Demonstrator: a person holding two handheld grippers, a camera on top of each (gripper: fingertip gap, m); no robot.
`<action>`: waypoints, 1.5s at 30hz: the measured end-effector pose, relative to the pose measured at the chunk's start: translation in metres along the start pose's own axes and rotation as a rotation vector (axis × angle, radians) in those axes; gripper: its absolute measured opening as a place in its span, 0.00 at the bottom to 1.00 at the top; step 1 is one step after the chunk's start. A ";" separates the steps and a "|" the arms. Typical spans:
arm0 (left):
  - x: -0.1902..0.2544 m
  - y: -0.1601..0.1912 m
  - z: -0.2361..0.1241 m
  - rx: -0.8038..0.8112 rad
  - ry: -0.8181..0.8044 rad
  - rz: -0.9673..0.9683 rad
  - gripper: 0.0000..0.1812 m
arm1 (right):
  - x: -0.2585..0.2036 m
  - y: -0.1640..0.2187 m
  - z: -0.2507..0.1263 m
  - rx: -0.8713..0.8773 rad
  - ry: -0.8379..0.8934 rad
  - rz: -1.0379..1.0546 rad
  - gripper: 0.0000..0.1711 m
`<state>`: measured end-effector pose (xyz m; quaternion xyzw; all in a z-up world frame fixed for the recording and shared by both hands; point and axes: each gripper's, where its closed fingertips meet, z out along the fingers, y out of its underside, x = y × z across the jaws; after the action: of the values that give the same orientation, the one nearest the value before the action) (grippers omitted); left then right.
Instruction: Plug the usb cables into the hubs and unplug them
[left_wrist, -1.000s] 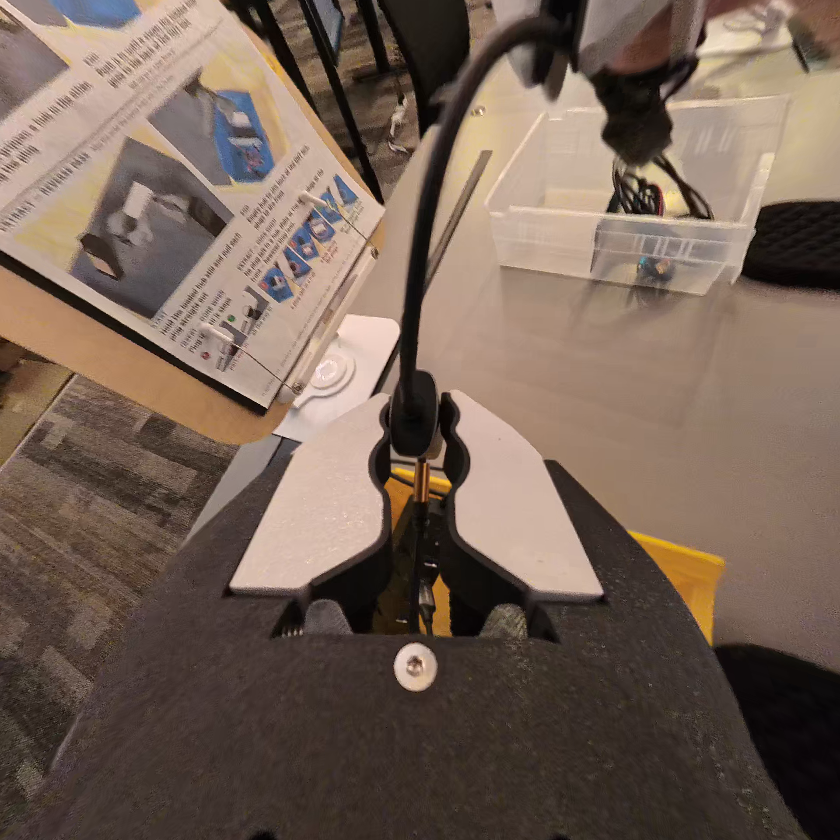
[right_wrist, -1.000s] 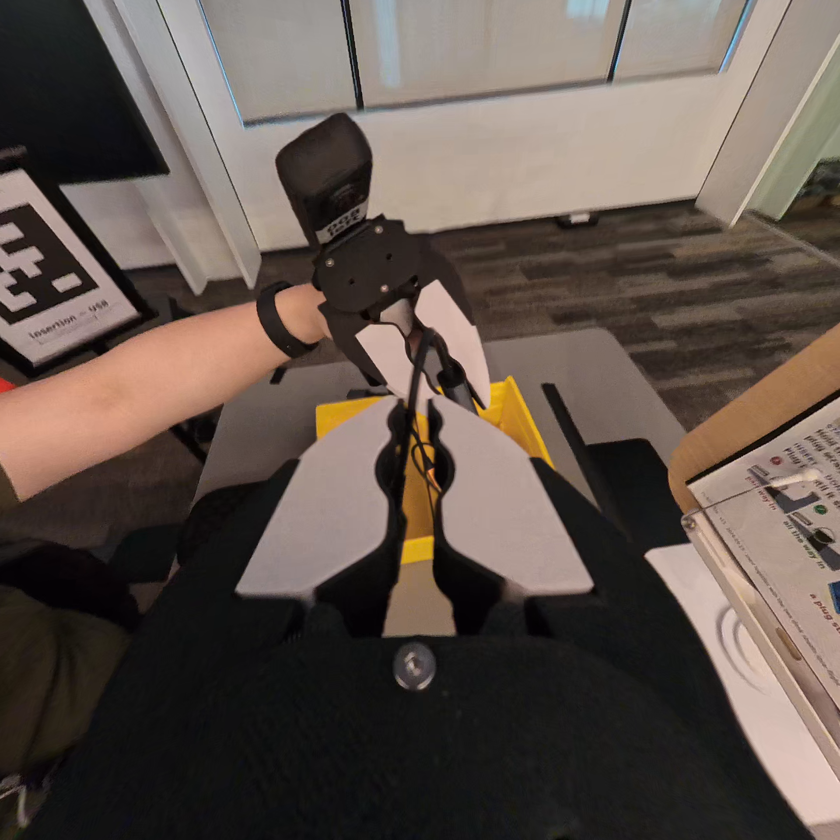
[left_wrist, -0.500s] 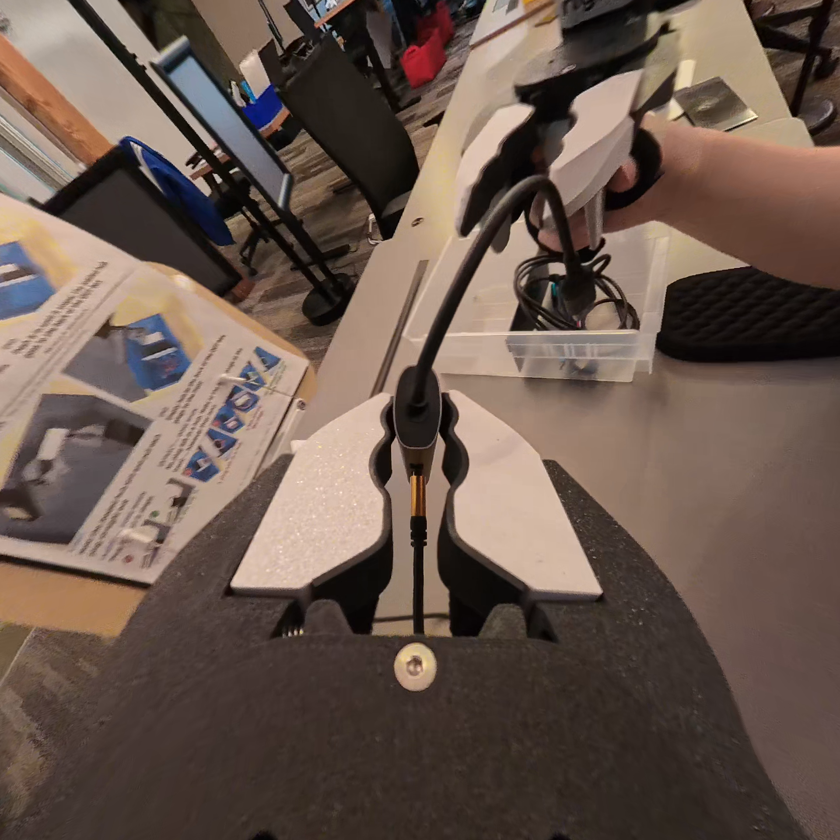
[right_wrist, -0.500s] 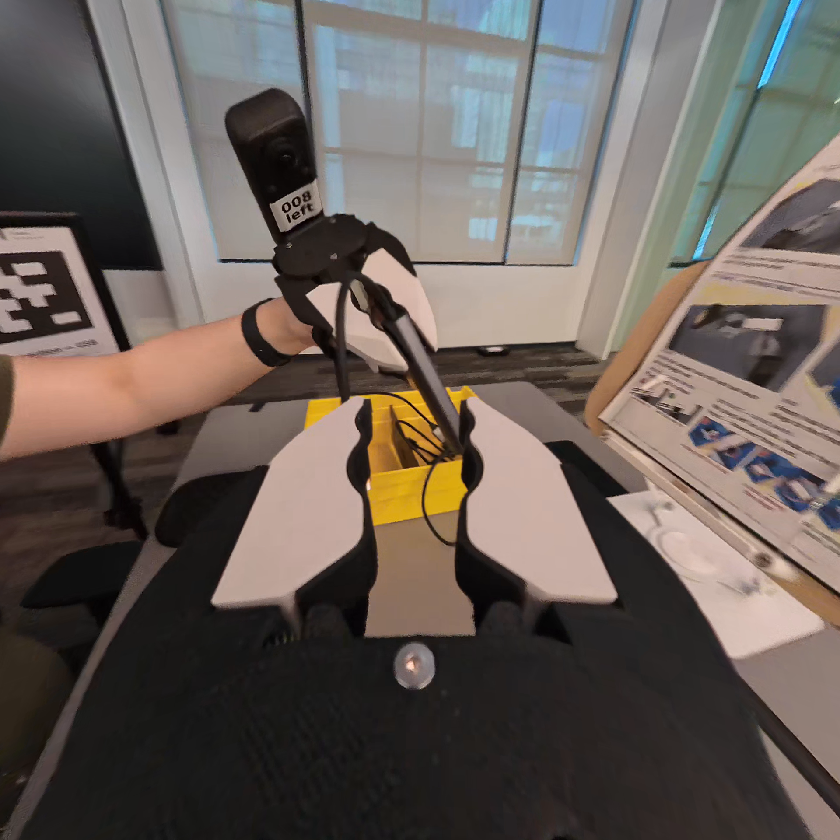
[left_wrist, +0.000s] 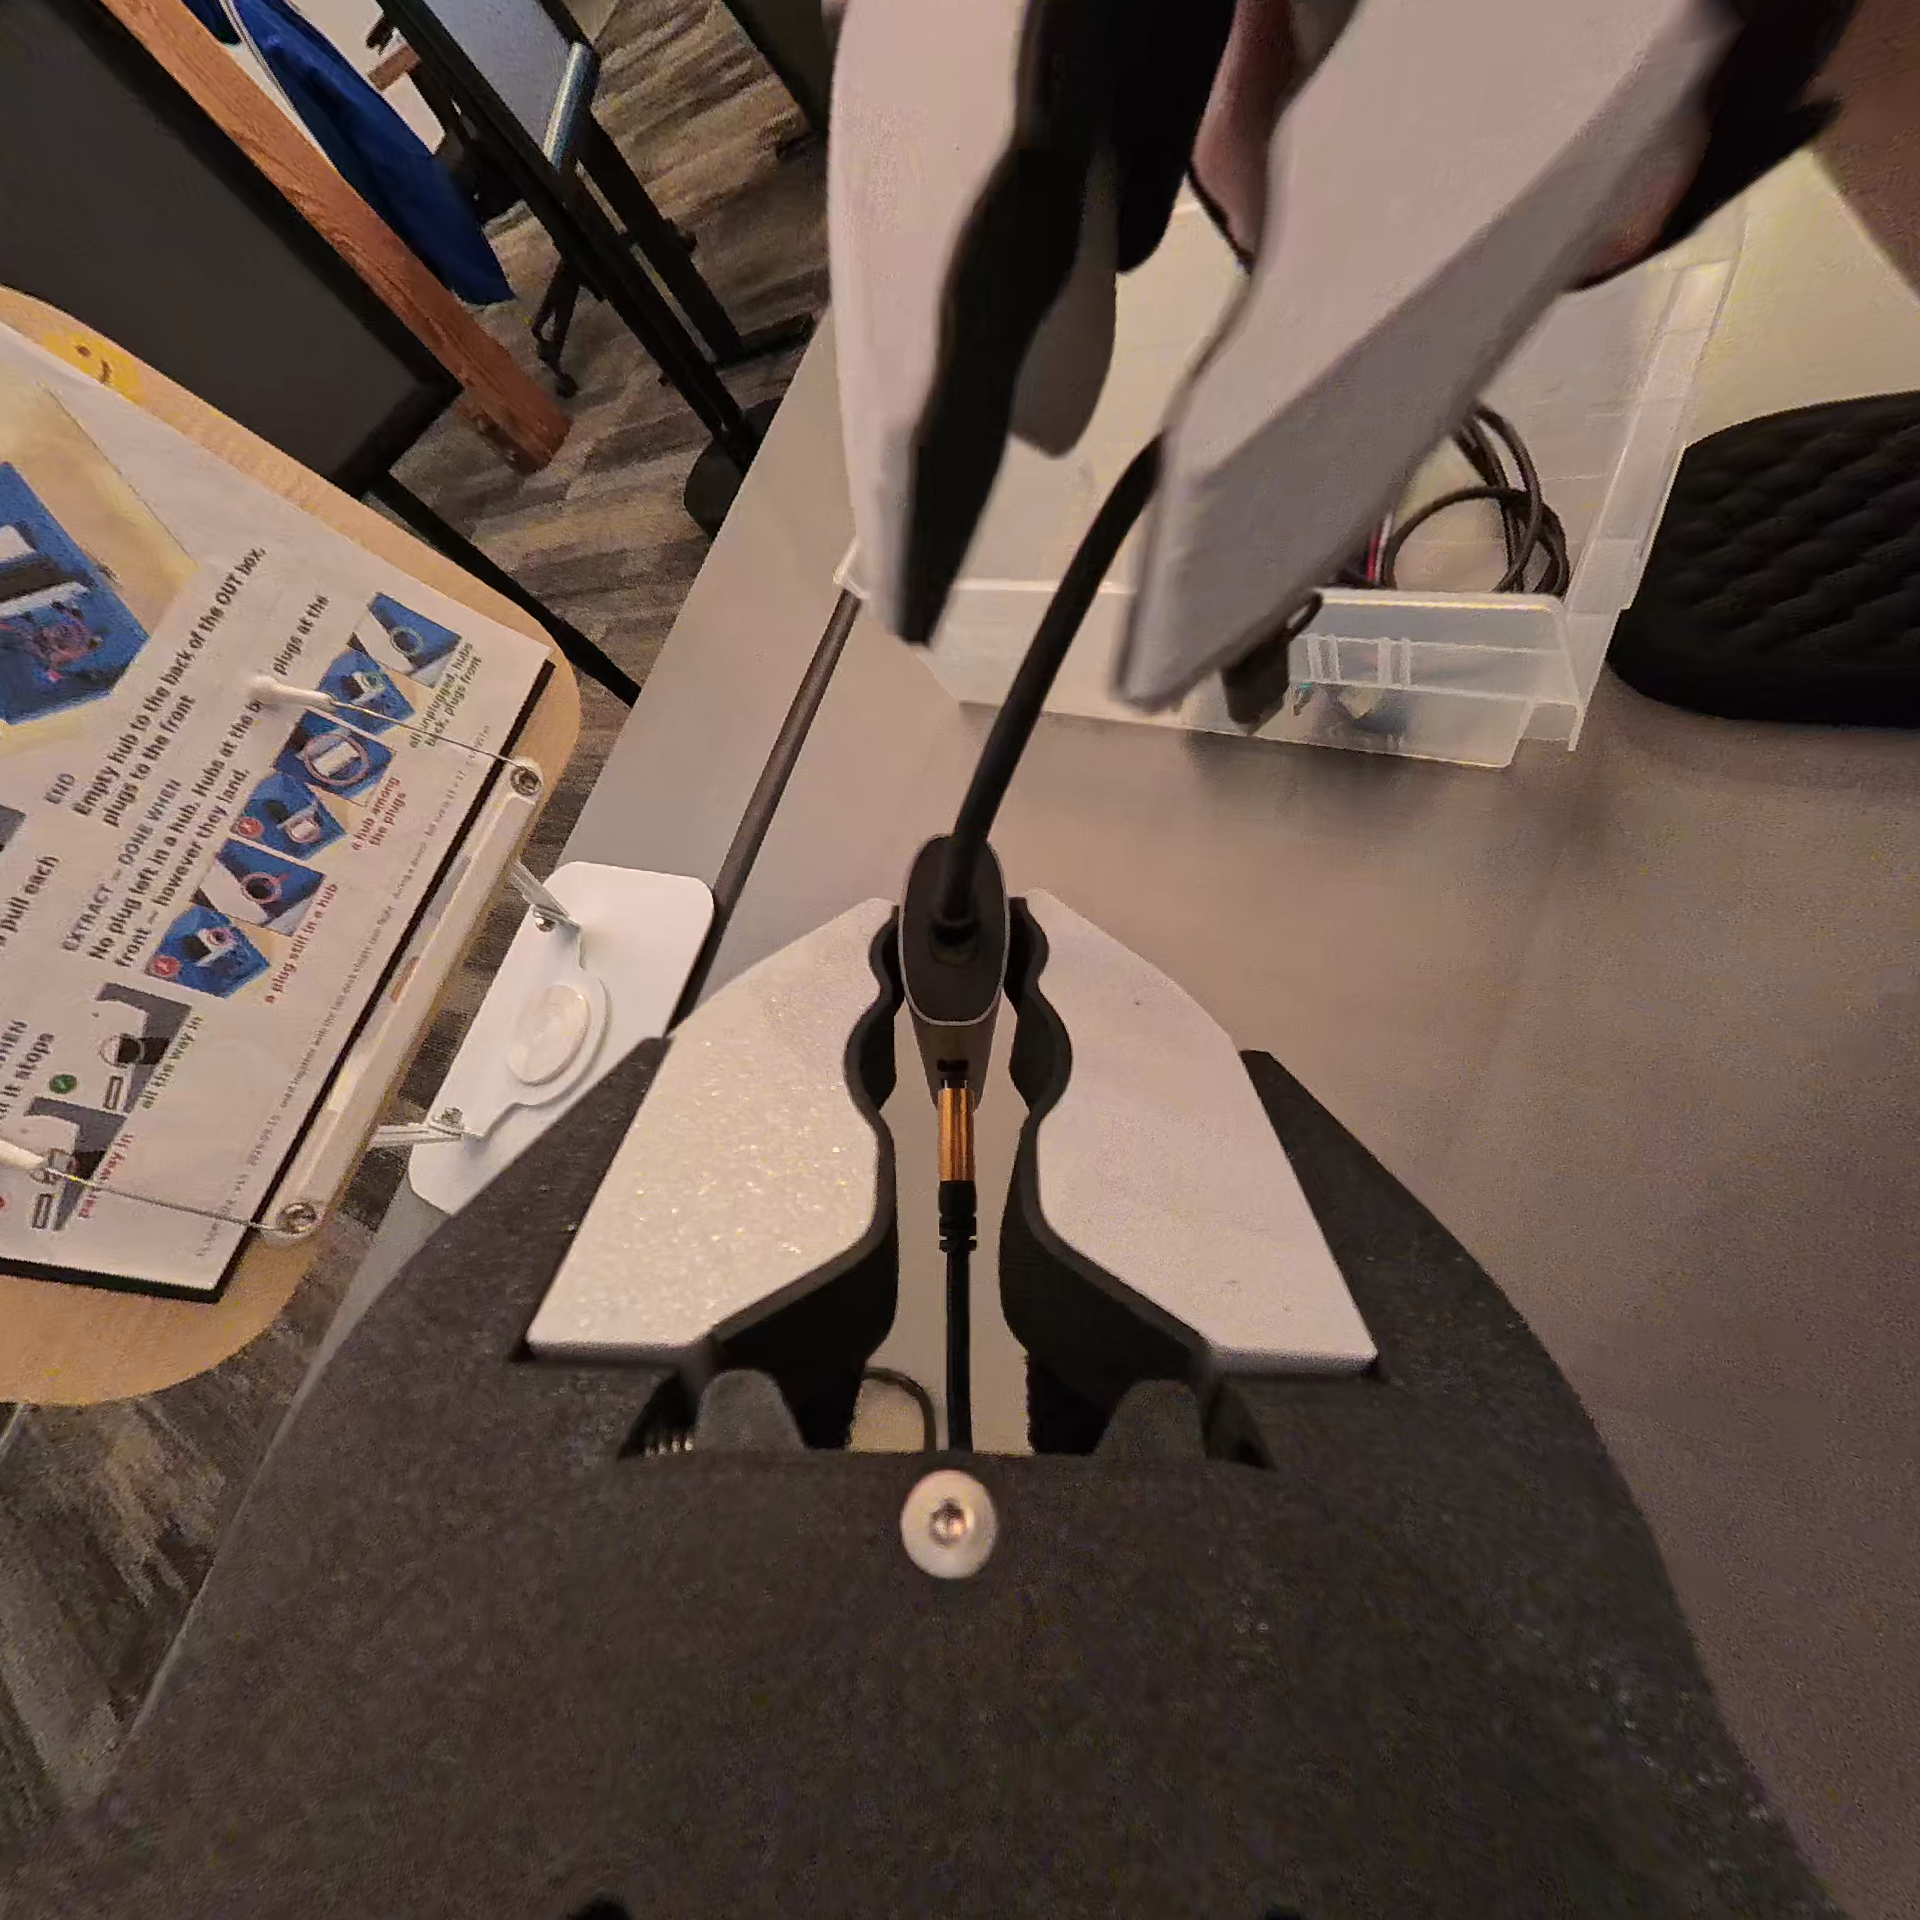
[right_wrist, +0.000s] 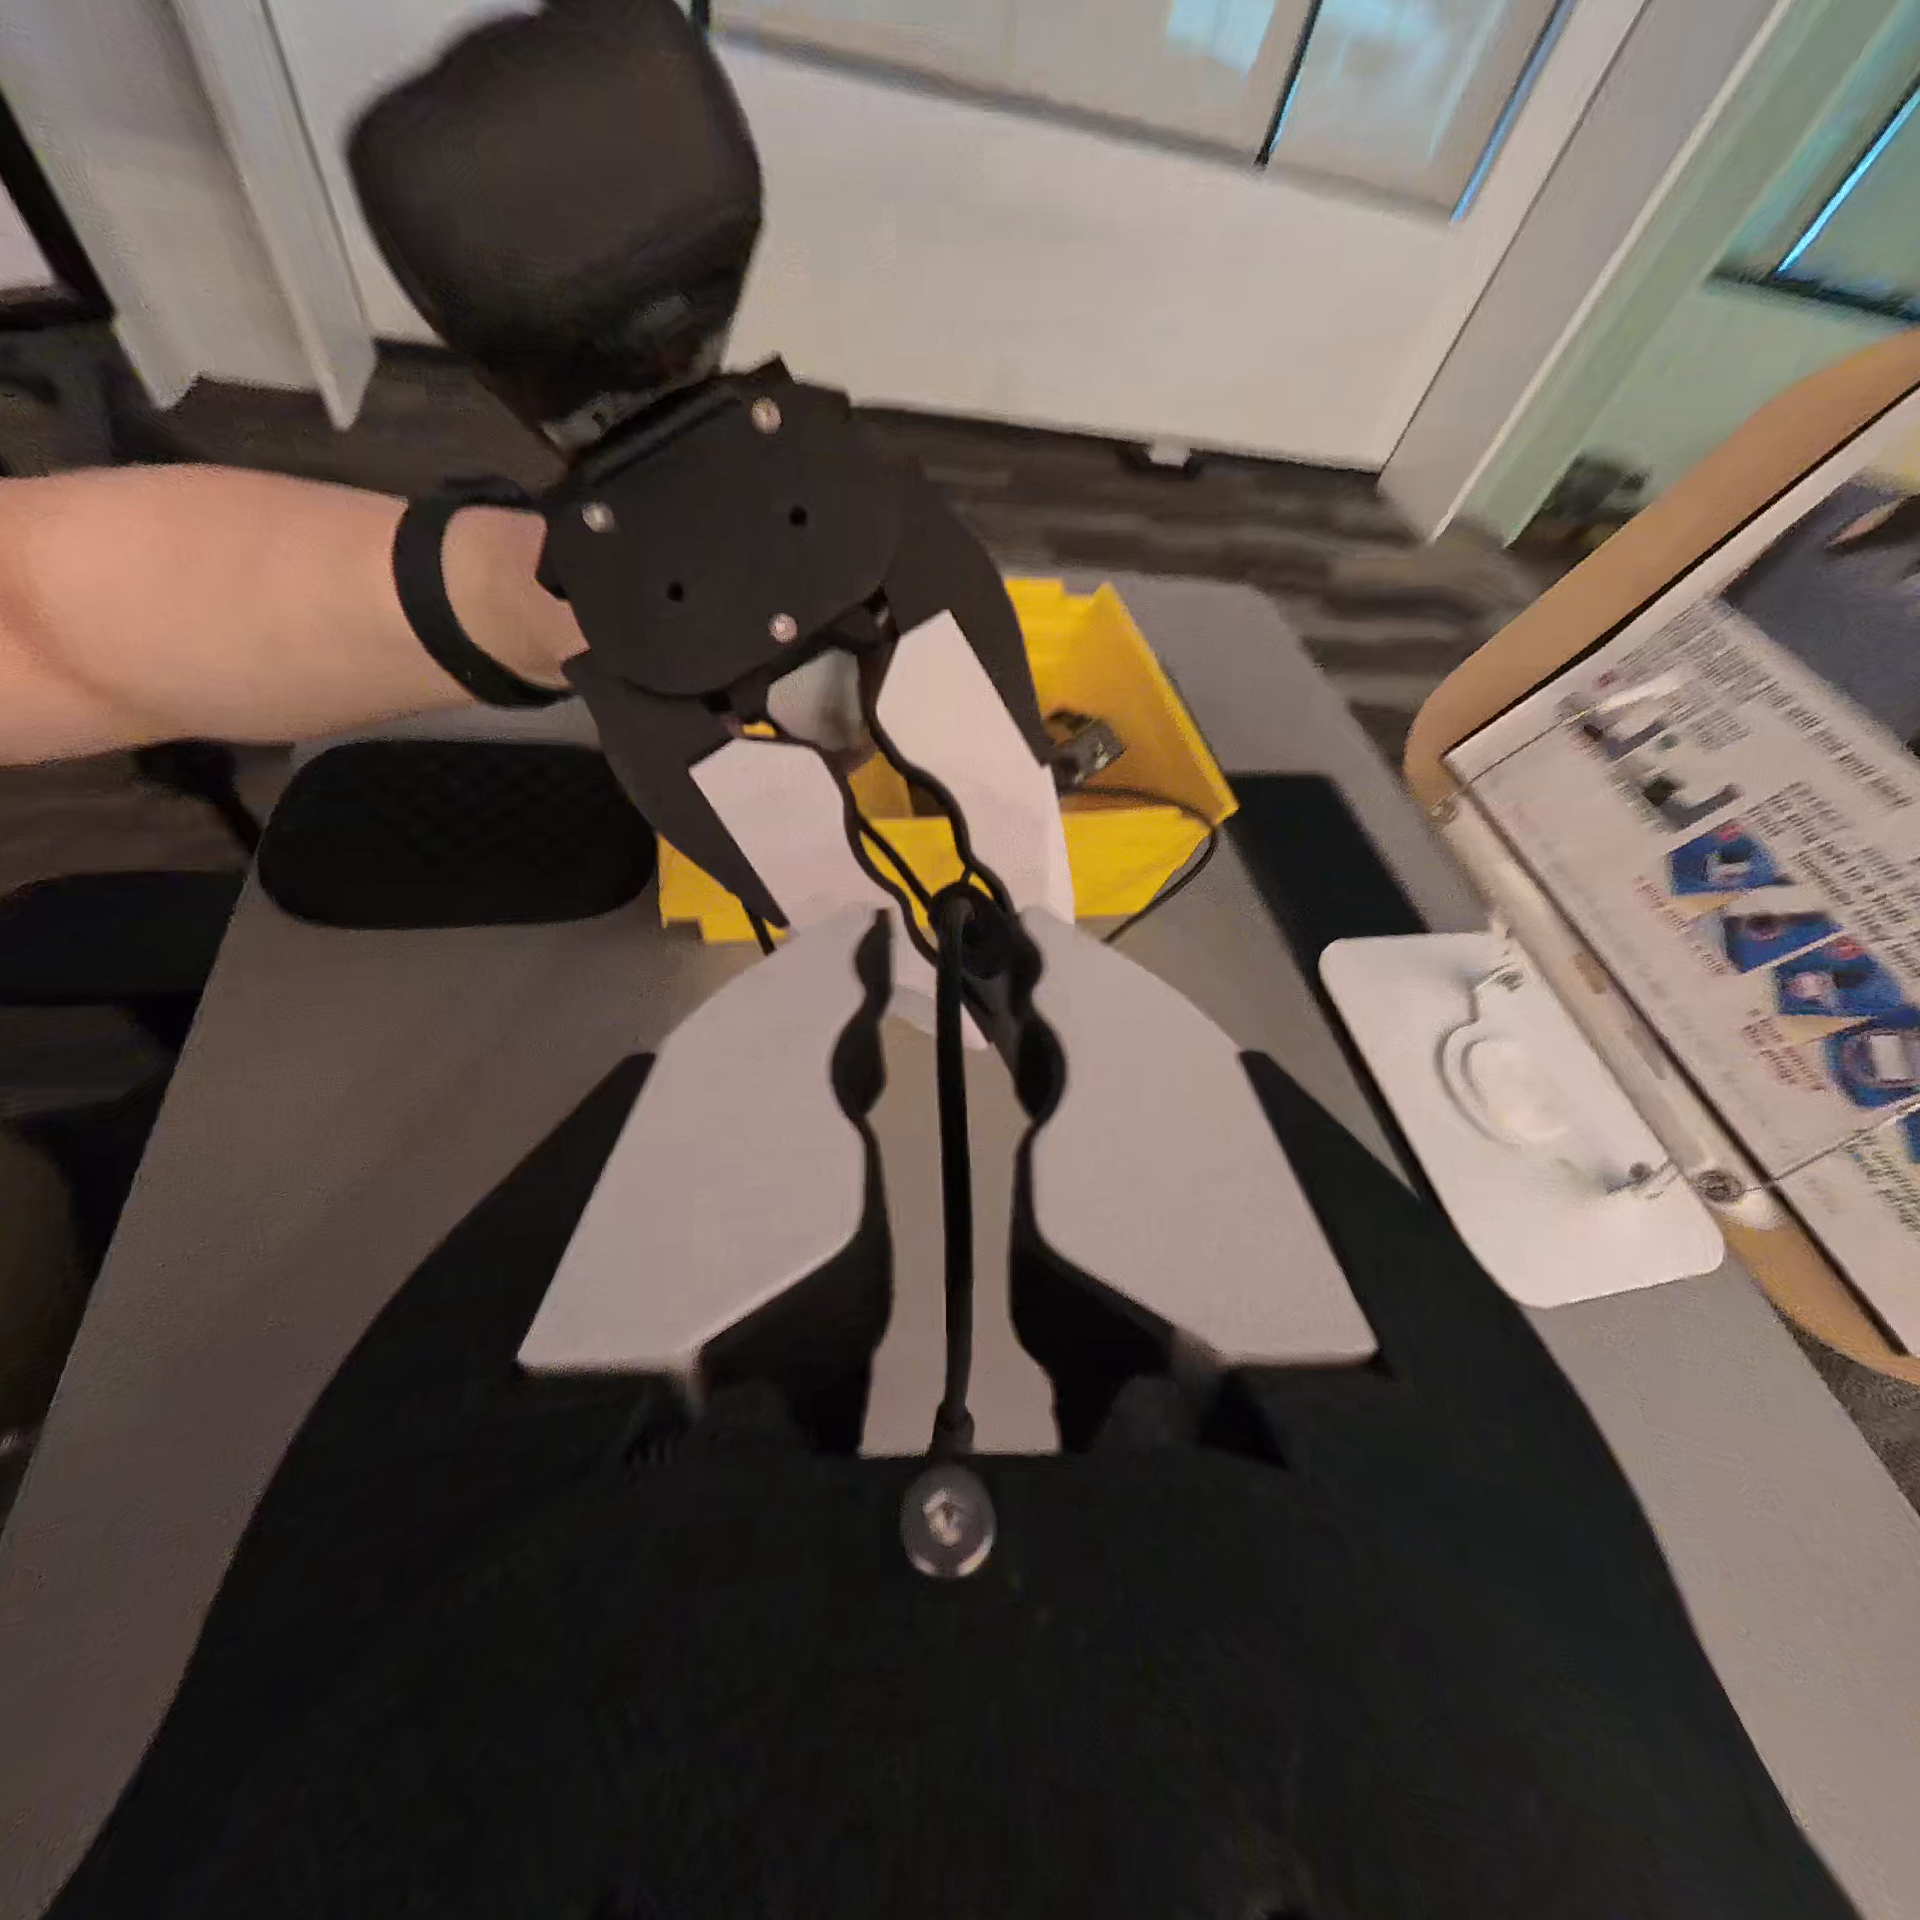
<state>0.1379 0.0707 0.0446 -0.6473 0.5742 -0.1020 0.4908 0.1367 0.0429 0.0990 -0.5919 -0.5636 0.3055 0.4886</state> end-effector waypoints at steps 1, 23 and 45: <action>0.000 0.002 0.000 -0.006 -0.003 -0.005 0.09 | 0.001 0.005 0.004 -0.042 -0.017 -0.014 0.08; 0.015 0.018 0.015 -0.117 0.000 -0.011 0.09 | -0.010 0.032 0.022 -0.183 -0.034 -0.187 0.07; 0.018 -0.008 -0.010 0.090 0.067 -0.141 0.31 | -0.008 0.036 0.017 -0.160 -0.089 -0.180 0.03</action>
<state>0.1417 0.0497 0.0476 -0.6597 0.5383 -0.1837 0.4912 0.1332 0.0427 0.0584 -0.5620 -0.6580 0.2405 0.4398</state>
